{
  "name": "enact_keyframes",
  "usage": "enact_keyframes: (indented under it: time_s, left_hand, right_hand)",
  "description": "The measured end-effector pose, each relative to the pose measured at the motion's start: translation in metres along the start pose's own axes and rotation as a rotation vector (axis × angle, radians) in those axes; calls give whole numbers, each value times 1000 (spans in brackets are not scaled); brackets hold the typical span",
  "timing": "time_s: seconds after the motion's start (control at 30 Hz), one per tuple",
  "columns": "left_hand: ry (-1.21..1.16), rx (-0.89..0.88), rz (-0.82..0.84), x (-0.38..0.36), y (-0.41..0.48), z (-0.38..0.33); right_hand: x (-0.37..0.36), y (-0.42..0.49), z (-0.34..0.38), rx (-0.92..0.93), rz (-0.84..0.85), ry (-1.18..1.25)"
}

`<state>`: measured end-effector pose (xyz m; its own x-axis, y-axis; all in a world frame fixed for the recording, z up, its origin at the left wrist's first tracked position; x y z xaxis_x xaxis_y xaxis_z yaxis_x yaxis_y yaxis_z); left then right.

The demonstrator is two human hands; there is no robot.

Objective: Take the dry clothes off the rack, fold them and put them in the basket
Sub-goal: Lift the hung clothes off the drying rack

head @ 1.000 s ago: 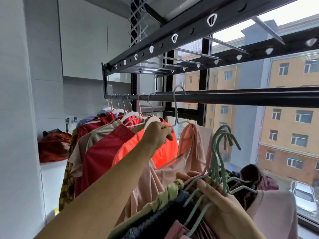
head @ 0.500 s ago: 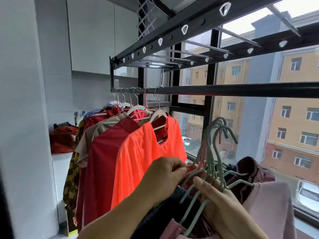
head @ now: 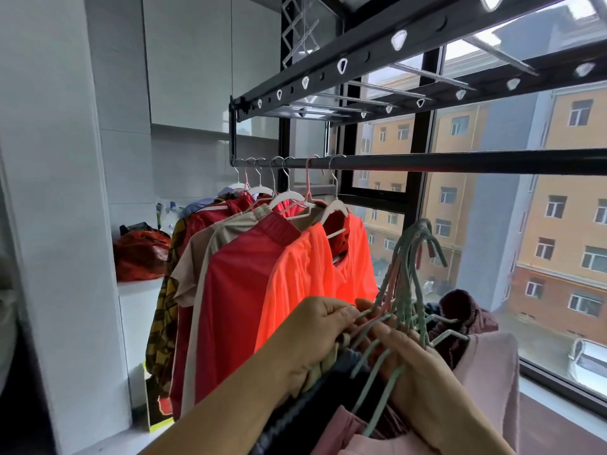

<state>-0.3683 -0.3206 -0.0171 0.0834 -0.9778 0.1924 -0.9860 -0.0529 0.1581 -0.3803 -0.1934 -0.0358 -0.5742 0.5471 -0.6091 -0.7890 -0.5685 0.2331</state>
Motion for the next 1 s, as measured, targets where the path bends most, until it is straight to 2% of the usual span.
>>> enact_keyframes:
  time_s: [0.13, 0.33, 0.47, 0.53, 0.6, 0.63, 0.67, 0.7, 0.8, 0.87, 1.0]
  left_hand:
    - [-18, -15, 55, 14, 0, 8]
    - [249, -31, 205, 38, 8, 10]
    - [415, -235, -47, 57, 27, -12]
    - [480, -403, -159, 67, 48, -23]
    - [688, -535, -324, 76, 76, -36]
    - [828, -576, -429, 79, 90, -44]
    - [961, -578, -482, 80, 105, -50]
    - [1035, -511, -451, 79, 120, -54]
    - [1060, -206, -220, 76, 161, -52]
    - [1096, -181, -234, 79, 174, -52]
    - [1033, -232, -342, 100, 174, -65]
  right_hand:
    - [-1, 10, -13, -3, -20, 12]
    - [0, 16, -30, 15, -61, 91]
    - [8, 26, -27, 34, 36, 87]
    - [35, 35, -18, 179, -140, 116]
    - [38, 33, -30, 163, -28, 265]
    - [35, 35, -31, 162, -96, 203]
    - [31, 41, -31, 153, -143, 92]
    - [28, 50, -28, 98, -6, 84]
    - [34, 60, -13, 114, -35, -79]
    - [37, 69, -6, 131, -22, -187]
    - [40, 88, 2, 145, 32, -249]
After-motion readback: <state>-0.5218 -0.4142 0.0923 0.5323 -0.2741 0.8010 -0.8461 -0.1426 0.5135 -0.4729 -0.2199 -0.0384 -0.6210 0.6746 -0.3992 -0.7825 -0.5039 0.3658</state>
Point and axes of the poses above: each hand's wrist, its own y-axis towards the middle knuckle, its own x-axis out of the back of the hand, z = x × y, the point moved 3 cm from there along y, towards the middle knuckle, and after that the axes turned 6 degrees about y, right-handed, at the moved point
